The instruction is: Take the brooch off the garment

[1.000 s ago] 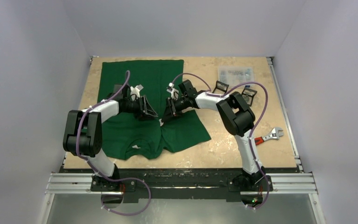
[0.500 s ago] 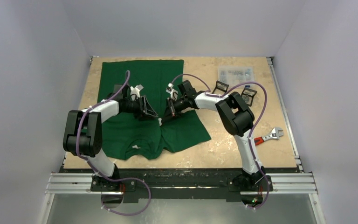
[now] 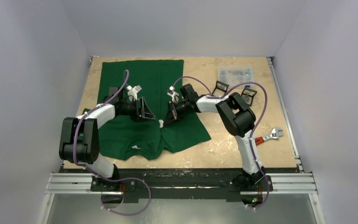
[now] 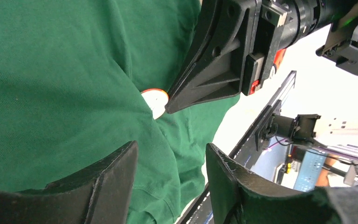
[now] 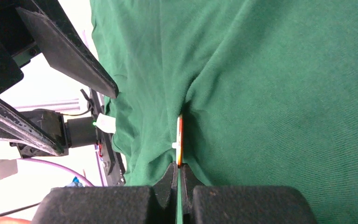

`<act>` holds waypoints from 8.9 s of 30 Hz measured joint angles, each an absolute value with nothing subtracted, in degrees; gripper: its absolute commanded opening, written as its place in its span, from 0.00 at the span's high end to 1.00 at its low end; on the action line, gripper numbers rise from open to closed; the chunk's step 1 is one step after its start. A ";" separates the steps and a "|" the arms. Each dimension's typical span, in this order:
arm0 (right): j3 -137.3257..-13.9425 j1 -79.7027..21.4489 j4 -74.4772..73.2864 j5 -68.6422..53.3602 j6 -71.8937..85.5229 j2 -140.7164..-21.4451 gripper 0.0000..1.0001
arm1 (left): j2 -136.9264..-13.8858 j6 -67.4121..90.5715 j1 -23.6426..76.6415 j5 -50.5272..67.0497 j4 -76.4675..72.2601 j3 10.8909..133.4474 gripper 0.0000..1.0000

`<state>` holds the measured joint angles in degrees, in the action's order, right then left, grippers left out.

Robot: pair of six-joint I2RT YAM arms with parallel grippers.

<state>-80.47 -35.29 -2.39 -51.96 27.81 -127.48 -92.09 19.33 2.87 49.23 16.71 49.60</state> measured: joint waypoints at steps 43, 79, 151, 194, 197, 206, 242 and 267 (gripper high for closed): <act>-80.47 -35.90 3.99 -49.47 30.41 -127.57 1.00 | -96.29 19.25 2.90 47.11 11.90 47.92 0.51; -74.83 -35.90 19.31 -56.51 37.63 -124.44 1.00 | -88.05 13.89 5.41 48.12 4.05 41.87 0.54; -78.96 -38.72 4.73 -44.95 25.06 -122.87 1.00 | -89.62 15.46 3.88 47.81 12.51 45.95 0.53; -84.03 -42.33 -7.33 -35.40 14.24 -122.80 1.00 | -89.97 22.98 3.88 48.86 6.52 42.02 1.00; -85.34 -42.61 -9.56 -33.10 12.95 -122.80 1.00 | -89.03 23.38 3.88 49.19 6.24 41.60 1.00; -87.42 -42.70 -14.39 -27.75 9.56 -122.80 1.00 | -86.96 23.86 3.77 49.95 5.56 41.34 1.00; -74.70 -31.75 -0.38 -60.86 22.52 -100.27 1.00 | -67.02 14.33 3.49 58.52 11.81 47.44 0.27; -71.66 -34.57 0.89 -64.40 22.33 -93.58 1.00 | -62.94 28.47 9.04 62.46 0.51 45.36 0.72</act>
